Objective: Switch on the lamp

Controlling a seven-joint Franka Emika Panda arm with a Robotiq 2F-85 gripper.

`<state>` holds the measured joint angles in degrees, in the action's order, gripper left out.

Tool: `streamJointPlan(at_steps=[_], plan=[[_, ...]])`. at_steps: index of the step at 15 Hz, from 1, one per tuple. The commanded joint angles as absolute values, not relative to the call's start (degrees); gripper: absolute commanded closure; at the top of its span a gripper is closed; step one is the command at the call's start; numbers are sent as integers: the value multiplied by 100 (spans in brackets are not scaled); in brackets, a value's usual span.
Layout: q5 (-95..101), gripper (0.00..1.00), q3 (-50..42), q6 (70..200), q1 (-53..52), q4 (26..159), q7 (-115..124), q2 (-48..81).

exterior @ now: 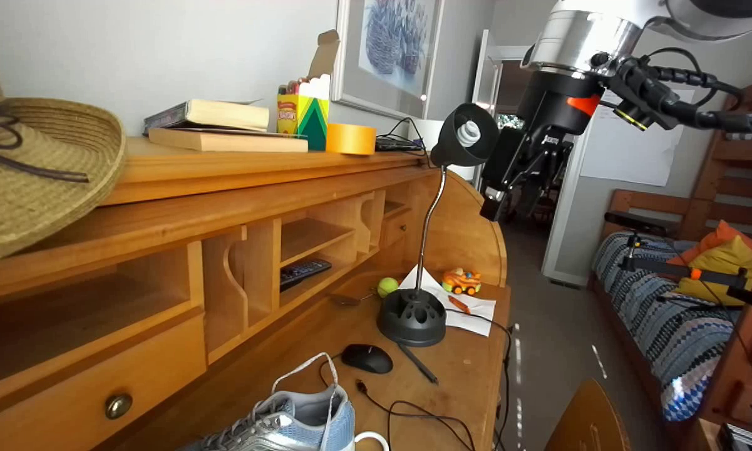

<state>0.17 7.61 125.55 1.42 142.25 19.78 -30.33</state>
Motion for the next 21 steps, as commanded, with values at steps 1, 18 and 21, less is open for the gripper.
streamJointPlan(at_steps=[1, 18, 21], plan=[[42, 0, 793, 12624, 137, 14194, 2036, -2892], [3726, 0, 1235, 14729, 935, 13833, 6312, -380], [4346, 26, 829, 15120, 831, 13598, 6891, 44]])
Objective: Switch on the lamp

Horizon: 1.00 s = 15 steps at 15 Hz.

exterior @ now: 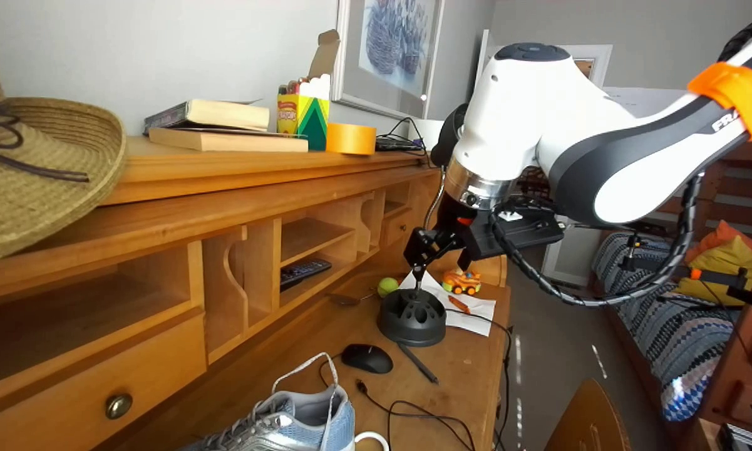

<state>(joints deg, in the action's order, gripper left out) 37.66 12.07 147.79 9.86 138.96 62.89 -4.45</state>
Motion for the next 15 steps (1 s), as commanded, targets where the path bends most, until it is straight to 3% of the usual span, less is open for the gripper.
streamJointPlan(at_steps=[1, 9, 10, 15], plan=[[4558, 34, 1008, 15327, 1125, 13519, 7079, 180], [7105, 96, 596, 15650, 1073, 12830, 9530, 1046], [7438, 100, 562, 15587, 1059, 12727, 9884, 1154], [8591, 100, 391, 15502, 1078, 12352, 11192, 1649]])
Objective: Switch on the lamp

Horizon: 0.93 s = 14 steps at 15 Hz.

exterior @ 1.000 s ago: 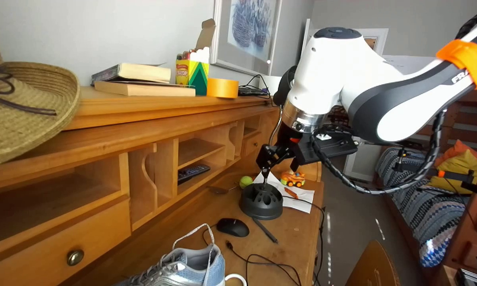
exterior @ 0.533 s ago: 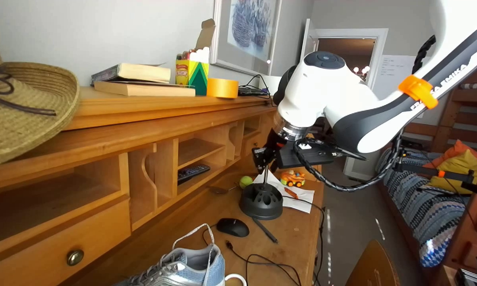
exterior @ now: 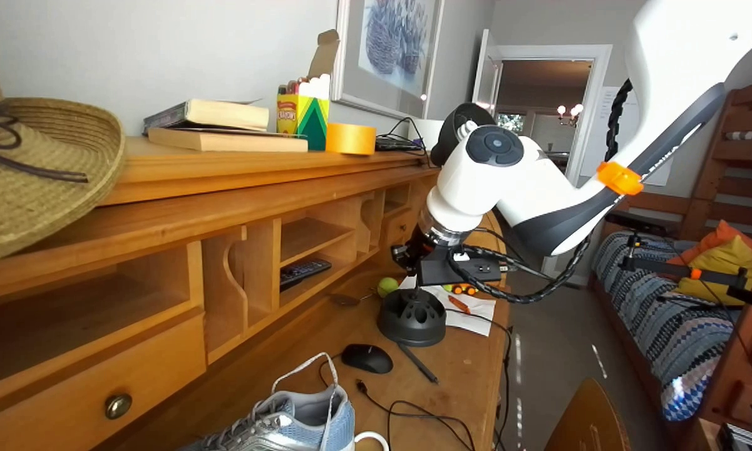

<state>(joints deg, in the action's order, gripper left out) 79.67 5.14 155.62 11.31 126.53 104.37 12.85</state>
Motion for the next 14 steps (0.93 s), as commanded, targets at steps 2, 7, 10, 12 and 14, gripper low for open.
streamJointPlan(at_steps=[2, 7, 10, 12, 14], plan=[[8961, 100, 336, 15448, 1071, 12247, 11573, 1829], [8905, 100, 288, 14958, 1073, 12056, 11817, 2243], [9008, 99, 311, 15064, 1128, 12137, 11732, 2145], [9001, 99, 311, 15053, 1128, 12128, 11733, 2182], [8997, 99, 311, 15052, 1127, 12120, 11733, 2183]])
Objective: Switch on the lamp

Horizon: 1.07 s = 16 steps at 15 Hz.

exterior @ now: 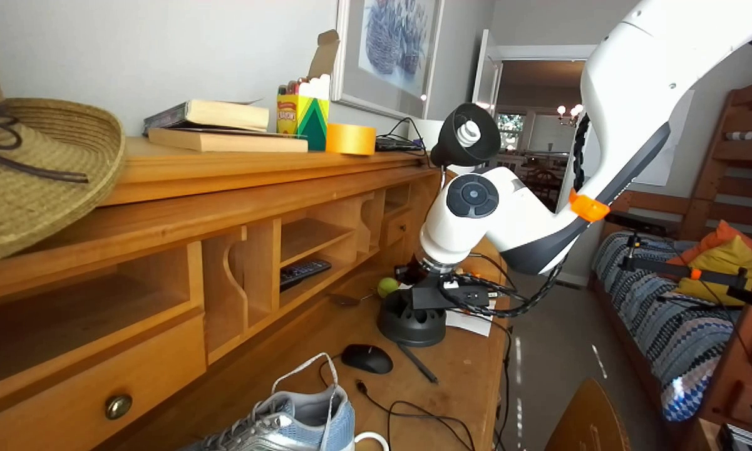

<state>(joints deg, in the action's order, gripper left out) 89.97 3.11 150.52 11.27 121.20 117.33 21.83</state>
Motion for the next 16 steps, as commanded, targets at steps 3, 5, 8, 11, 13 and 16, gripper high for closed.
streamJointPlan(at_steps=[3, 5, 8, 11, 13, 16], plan=[[8955, 100, 292, 15003, 1140, 12042, 11691, 2282], [9000, 100, 269, 15031, 1160, 11980, 11747, 2341], [9048, 100, 242, 15051, 1156, 11933, 11782, 2387], [9159, 100, 227, 15021, 1129, 11863, 11867, 2480], [9135, 100, 223, 15021, 1137, 11810, 11866, 2562], [9146, 100, 198, 15022, 1146, 11685, 11932, 2692]])
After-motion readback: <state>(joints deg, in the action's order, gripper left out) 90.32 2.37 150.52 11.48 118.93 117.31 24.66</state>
